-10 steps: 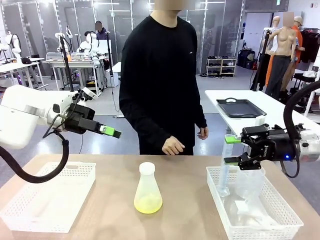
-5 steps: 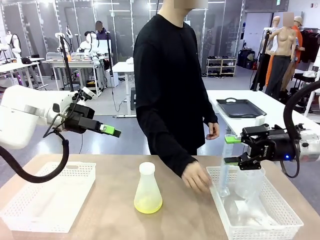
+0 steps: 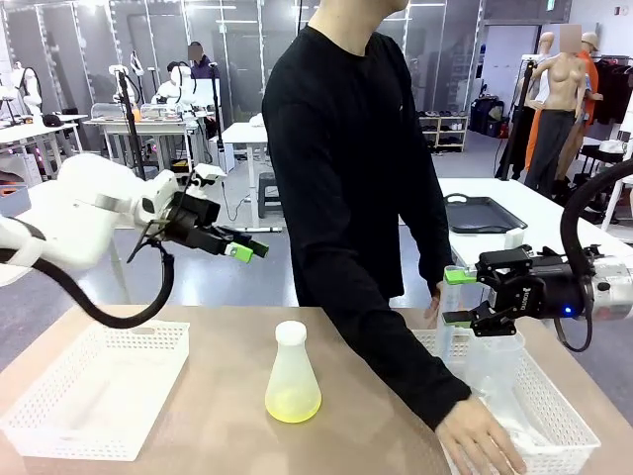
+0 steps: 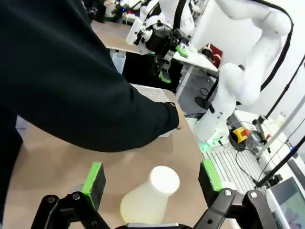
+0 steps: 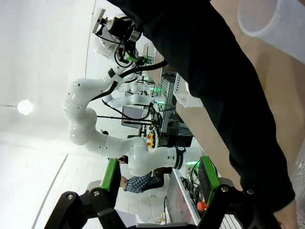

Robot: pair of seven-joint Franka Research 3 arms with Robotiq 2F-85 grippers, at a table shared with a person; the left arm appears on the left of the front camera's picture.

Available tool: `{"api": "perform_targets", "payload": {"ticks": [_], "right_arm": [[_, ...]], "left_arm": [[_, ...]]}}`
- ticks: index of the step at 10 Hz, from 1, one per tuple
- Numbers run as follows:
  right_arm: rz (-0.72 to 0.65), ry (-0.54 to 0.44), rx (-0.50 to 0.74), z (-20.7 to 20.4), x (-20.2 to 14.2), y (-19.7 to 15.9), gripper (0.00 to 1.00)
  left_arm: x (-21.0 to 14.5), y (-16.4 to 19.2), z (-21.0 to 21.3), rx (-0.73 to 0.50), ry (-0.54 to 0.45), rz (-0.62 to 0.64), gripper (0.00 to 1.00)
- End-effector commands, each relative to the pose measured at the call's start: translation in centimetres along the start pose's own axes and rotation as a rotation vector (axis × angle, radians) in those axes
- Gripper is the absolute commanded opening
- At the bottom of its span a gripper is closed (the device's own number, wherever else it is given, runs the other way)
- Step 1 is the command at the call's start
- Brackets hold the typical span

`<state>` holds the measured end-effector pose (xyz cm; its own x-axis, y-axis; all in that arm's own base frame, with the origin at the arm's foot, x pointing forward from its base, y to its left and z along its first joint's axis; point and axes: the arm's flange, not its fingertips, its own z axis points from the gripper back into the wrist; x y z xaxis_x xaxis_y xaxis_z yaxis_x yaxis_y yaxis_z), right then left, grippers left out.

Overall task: Prepare the solutions needed for the experiment.
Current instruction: When the human places the Big flask in the center of the table, pick up the Big flask and place it in the left Organizing basket.

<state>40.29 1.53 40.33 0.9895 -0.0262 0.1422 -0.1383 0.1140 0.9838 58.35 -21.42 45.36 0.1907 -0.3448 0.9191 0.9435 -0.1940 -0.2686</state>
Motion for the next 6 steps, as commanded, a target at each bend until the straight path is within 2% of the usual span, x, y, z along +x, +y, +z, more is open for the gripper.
{"api": "perform_targets", "payload": {"ticks": [1, 2, 5, 6], "right_arm": [[0.017, 0.0, 0.004, 0.0, 0.0, -0.1, 0.83], [0.017, 0.0, 0.004, 0.0, 0.0, -0.1, 0.83], [0.017, 0.0, 0.004, 0.0, 0.0, -0.1, 0.83], [0.017, 0.0, 0.004, 0.0, 0.0, -0.1, 0.83]], "left_arm": [[0.3, 2.6, 0.6, -0.125, 0.028, -0.062, 1.0], [0.0, 0.0, 0.0, 0.0, 0.0, 0.0, 1.0], [0.0, 0.0, 0.0, 0.0, 0.0, 0.0, 1.0], [0.0, 1.1, 0.1, -0.027, 0.008, -0.015, 1.0]]}}
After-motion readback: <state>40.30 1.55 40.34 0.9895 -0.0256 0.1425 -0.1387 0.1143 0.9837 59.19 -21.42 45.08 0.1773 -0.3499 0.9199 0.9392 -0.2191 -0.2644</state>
